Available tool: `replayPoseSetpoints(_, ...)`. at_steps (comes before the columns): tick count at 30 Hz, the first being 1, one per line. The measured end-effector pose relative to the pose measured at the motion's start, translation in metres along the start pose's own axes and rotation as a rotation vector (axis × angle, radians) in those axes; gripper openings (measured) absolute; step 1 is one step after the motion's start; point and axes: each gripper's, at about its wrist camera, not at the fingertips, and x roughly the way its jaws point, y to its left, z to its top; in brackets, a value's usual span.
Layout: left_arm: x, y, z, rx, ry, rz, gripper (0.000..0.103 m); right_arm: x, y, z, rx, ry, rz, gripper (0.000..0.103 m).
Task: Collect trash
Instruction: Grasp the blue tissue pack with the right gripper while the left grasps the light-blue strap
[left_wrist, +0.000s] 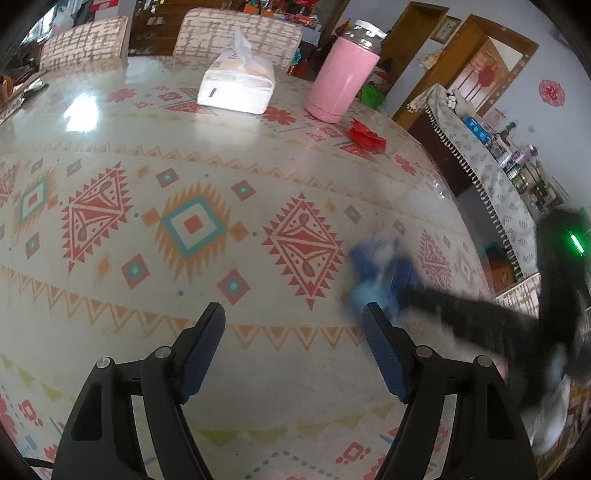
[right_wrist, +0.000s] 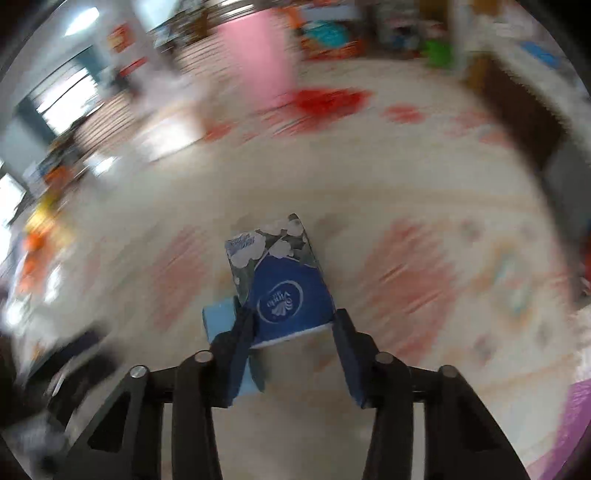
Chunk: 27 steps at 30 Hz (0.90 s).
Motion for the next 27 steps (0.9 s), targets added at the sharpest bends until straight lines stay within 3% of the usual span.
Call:
replayPoseSetpoints(2, 0.002, 0.0, 0.0, -0.001, 0.01, 0.002, 0.076, -0.007, 0.008, -0.013, -0.023, -0.014, -0.04, 0.036)
replayPoseSetpoints(5, 0.005, 0.0, -0.002, 0.006, 0.028, 0.015, 0.076, -0.017, 0.004, -0.019, -0.031, -0.073, -0.247, 0.036)
replayPoseSetpoints(7, 0.005, 0.001, -0.002, 0.0, 0.031, 0.016, 0.076, -0.023, -0.003, -0.018, 0.009, -0.088, -0.187, 0.037)
replayPoseSetpoints(9, 0.003, 0.006, -0.001, -0.023, 0.028, 0.007, 0.076, -0.027, -0.003, -0.017, 0.025, -0.098, -0.119, 0.059)
replayPoseSetpoints(10, 0.002, 0.009, 0.0, -0.033, 0.026, 0.005, 0.076, -0.028, 0.001, -0.016, 0.007, -0.112, -0.12, 0.079)
replayPoseSetpoints(11, 0.001, 0.012, 0.001, -0.046, 0.022, 0.002, 0.076, -0.026, 0.005, -0.015, -0.016, -0.125, -0.137, 0.088)
replayPoseSetpoints(13, 0.001, 0.017, 0.002, -0.066, 0.022, 0.0, 0.076, -0.017, 0.012, -0.01, -0.063, -0.127, -0.182, 0.088)
replayPoseSetpoints(19, 0.003, 0.02, 0.003, -0.082, 0.04, -0.015, 0.076, 0.007, 0.006, -0.002, -0.037, -0.104, -0.184, 0.087)
replayPoseSetpoints(23, 0.002, 0.015, 0.002, -0.066, 0.043, -0.014, 0.076, 0.006, 0.009, -0.007, -0.025, -0.112, -0.205, 0.064)
replayPoseSetpoints(27, 0.004, 0.007, -0.001, -0.037, 0.054, -0.007, 0.076, -0.005, 0.001, -0.02, 0.029, -0.119, -0.234, 0.056)
